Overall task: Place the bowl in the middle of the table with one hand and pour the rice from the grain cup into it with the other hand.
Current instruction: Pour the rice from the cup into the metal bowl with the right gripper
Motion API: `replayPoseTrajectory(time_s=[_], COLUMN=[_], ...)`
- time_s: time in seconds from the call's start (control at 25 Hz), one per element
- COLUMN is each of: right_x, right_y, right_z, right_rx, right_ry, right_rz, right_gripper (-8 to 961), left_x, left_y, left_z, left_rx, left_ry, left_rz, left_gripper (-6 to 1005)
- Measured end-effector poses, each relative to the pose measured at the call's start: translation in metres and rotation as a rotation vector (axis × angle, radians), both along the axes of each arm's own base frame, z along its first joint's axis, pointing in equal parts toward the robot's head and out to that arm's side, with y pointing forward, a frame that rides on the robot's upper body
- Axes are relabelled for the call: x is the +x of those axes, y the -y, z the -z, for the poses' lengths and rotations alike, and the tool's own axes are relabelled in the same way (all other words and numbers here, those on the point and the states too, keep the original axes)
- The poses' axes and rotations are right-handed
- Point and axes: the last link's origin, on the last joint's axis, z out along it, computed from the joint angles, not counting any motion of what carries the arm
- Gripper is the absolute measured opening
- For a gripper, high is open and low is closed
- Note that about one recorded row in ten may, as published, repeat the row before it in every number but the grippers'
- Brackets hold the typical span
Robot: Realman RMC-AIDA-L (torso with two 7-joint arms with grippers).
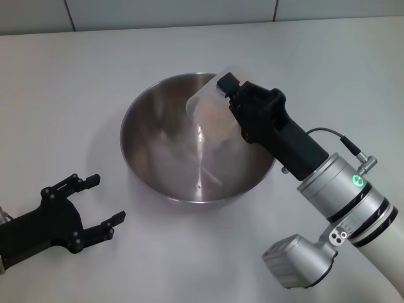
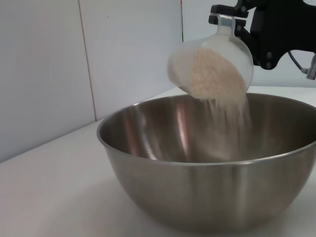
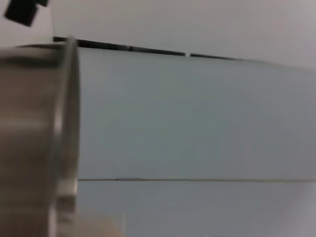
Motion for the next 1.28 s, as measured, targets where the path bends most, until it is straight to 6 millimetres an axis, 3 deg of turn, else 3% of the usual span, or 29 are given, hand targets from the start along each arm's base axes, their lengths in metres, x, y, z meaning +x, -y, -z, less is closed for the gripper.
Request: replayPoseTrajectory(time_s=[1.28], right_x=[0.001], right_y=[0.007], right_z=[0.019], right_rx=[0.319], right_ry=[0.563], right_rz=[-0.222], right_gripper=[14], left_x=[0.002], left_y=[-0.002], left_z=[0.000], left_rx=[-0.001], left_ry=[0.000], left_rz=[0.007], left_gripper=[835])
